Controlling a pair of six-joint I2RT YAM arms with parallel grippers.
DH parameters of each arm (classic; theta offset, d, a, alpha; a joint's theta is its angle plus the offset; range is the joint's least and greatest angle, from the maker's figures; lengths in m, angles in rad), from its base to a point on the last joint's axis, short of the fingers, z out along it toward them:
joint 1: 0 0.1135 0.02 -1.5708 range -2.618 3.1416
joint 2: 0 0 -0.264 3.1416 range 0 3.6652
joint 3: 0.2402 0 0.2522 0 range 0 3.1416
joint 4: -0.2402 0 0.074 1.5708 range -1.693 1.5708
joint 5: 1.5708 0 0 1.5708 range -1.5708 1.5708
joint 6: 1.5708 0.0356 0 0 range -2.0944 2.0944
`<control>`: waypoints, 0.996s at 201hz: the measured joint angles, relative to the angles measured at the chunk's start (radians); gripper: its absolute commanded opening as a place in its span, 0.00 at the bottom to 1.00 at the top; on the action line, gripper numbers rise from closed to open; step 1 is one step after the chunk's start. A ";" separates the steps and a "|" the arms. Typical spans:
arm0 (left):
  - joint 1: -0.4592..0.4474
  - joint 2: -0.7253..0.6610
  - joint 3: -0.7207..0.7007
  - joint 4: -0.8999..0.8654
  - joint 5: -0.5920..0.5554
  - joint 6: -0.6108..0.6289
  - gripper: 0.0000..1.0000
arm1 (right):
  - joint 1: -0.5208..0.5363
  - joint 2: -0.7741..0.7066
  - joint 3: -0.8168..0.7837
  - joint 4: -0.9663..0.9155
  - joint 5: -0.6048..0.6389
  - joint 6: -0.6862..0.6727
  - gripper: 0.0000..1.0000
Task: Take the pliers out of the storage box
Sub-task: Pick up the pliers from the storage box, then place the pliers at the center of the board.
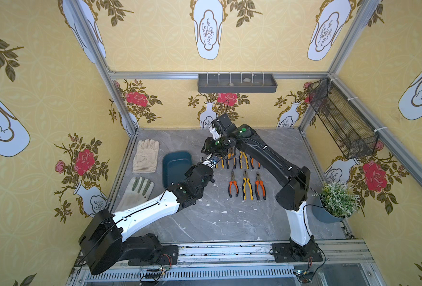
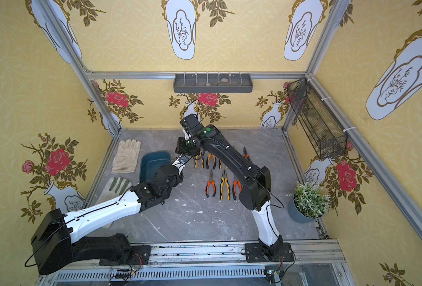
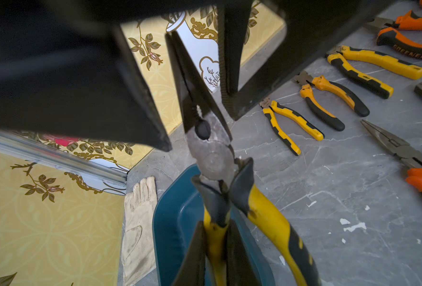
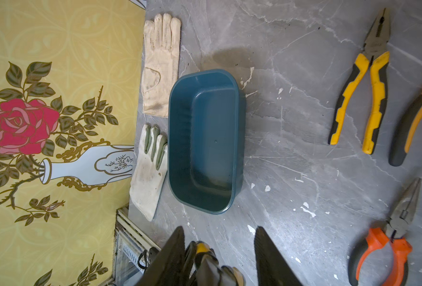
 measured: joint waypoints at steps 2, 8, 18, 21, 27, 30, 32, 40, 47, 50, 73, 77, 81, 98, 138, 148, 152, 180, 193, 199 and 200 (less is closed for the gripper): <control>0.000 -0.001 0.000 0.000 -0.001 0.001 0.00 | 0.000 0.000 -0.001 0.001 0.000 0.004 0.23; 0.000 -0.002 0.000 0.000 0.001 0.010 0.00 | 0.000 -0.002 -0.003 0.008 -0.002 0.008 0.15; 0.000 -0.002 -0.001 -0.009 0.001 0.005 0.00 | 0.004 -0.002 -0.010 0.021 -0.003 0.012 0.05; 0.000 -0.002 -0.001 -0.013 0.001 -0.001 0.00 | 0.005 -0.003 -0.012 0.024 -0.005 0.018 0.03; 0.000 -0.004 -0.002 -0.021 0.002 -0.009 0.00 | 0.005 -0.004 -0.014 0.031 -0.011 0.020 0.00; 0.001 -0.004 -0.002 -0.023 0.004 -0.019 0.00 | 0.005 -0.005 -0.015 0.037 -0.014 0.015 0.00; 0.002 -0.004 -0.002 -0.023 0.005 -0.023 0.00 | 0.005 -0.005 -0.016 0.040 -0.016 0.007 0.00; 0.003 -0.008 -0.002 -0.020 0.007 -0.036 0.00 | 0.003 -0.007 -0.017 0.059 -0.019 0.005 0.00; 0.003 -0.010 -0.002 -0.016 0.002 -0.040 0.00 | 0.003 -0.007 -0.018 0.068 -0.022 0.006 0.00; 0.003 -0.010 -0.002 -0.016 -0.001 -0.042 0.00 | 0.003 -0.008 -0.019 0.070 -0.022 0.006 0.00; 0.002 -0.018 -0.002 -0.035 -0.001 -0.047 0.49 | 0.005 -0.010 -0.031 0.078 -0.035 0.014 0.00; 0.002 -0.023 -0.002 -0.043 0.004 -0.048 0.56 | 0.004 -0.010 -0.033 0.080 -0.038 0.013 0.00; 0.002 -0.030 -0.002 -0.048 0.006 -0.048 0.66 | 0.005 -0.011 -0.034 0.080 -0.038 0.012 0.00; 0.001 -0.082 0.000 -0.087 0.029 -0.070 0.92 | 0.001 -0.011 -0.038 0.071 -0.037 0.013 0.00; 0.000 -0.270 0.039 -0.188 0.196 -0.206 0.99 | -0.036 -0.007 -0.097 0.045 -0.045 0.010 0.00; -0.002 -0.311 0.039 -0.219 0.234 -0.249 0.99 | -0.055 -0.010 -0.140 0.053 -0.053 0.003 0.00; -0.002 -0.323 0.039 -0.232 0.244 -0.263 0.99 | -0.062 -0.013 -0.163 0.061 -0.056 0.002 0.00; -0.001 -0.394 0.019 -0.311 0.275 -0.357 0.99 | -0.113 -0.042 -0.358 0.104 -0.093 -0.025 0.00; 0.000 -0.421 -0.007 -0.331 0.274 -0.386 0.99 | -0.129 -0.052 -0.461 0.154 -0.137 -0.048 0.00; 0.000 -0.431 -0.021 -0.336 0.272 -0.396 0.99 | -0.135 -0.054 -0.504 0.178 -0.163 -0.051 0.00; 0.000 -0.434 -0.024 -0.338 0.271 -0.398 0.99 | -0.136 -0.054 -0.510 0.182 -0.167 -0.051 0.00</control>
